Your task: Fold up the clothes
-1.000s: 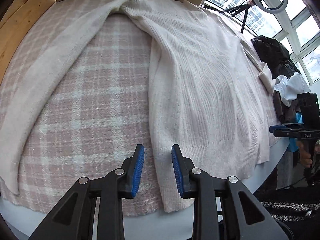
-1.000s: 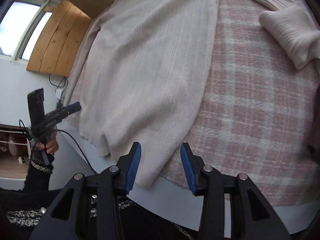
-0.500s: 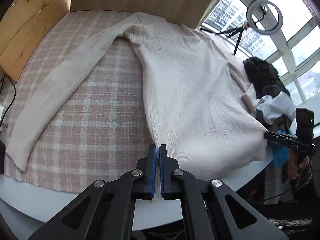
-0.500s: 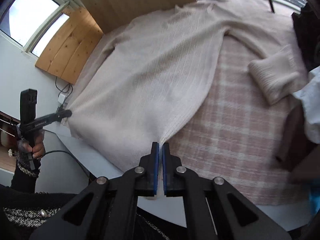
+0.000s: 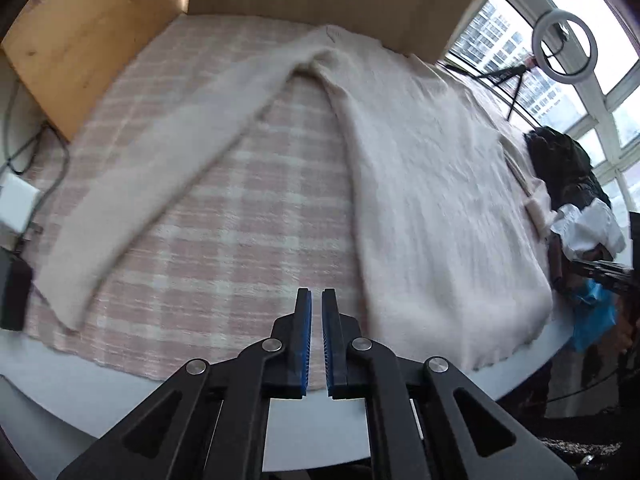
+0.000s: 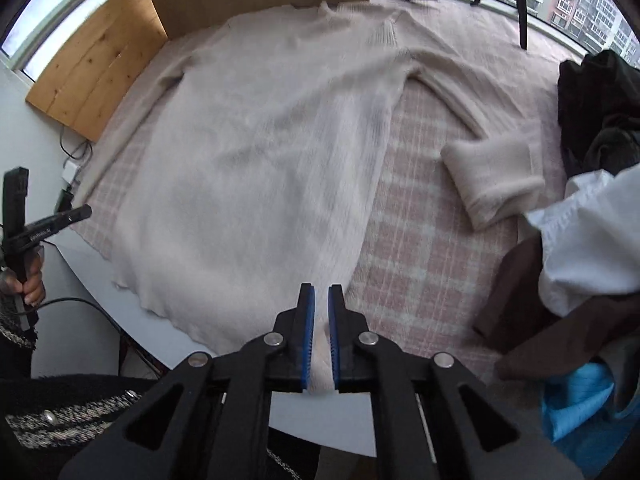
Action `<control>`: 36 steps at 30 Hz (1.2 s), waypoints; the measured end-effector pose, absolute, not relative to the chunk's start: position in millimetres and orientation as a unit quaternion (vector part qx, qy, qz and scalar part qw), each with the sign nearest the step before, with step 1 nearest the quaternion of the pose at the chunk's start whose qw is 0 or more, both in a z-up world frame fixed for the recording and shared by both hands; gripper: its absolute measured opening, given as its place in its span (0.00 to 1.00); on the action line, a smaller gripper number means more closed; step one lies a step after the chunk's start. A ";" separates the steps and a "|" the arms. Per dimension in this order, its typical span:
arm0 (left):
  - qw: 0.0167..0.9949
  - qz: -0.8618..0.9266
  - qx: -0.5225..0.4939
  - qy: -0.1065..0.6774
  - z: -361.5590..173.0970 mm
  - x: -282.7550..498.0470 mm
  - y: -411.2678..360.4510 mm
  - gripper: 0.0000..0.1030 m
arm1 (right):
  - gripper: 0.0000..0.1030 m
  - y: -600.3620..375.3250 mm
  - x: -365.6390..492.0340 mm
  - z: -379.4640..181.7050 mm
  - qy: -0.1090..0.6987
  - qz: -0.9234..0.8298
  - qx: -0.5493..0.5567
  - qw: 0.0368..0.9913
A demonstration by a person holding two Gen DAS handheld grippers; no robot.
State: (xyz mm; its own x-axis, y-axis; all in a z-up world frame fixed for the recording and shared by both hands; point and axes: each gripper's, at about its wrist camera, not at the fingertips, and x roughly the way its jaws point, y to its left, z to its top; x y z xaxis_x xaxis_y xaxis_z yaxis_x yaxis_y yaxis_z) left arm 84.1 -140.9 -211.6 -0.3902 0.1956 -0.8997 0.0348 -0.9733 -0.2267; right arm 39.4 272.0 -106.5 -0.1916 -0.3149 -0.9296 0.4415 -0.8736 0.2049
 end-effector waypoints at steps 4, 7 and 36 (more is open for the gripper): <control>-0.041 0.834 -0.540 -0.105 -213.5 91.6 -208.0 0.06 | 0.19 228.7 2.7 -75.3 0.044 -0.787 0.542 0.293; -0.096 0.834 -0.537 -0.082 -219.4 100.1 -243.6 0.06 | 0.19 181.8 -15.2 -70.6 0.058 -0.786 0.515 0.335; -0.065 0.838 -0.542 -0.019 -253.9 77.9 -279.3 0.02 | 0.38 -181.2 -170.5 -195.5 0.122 -0.665 0.678 0.290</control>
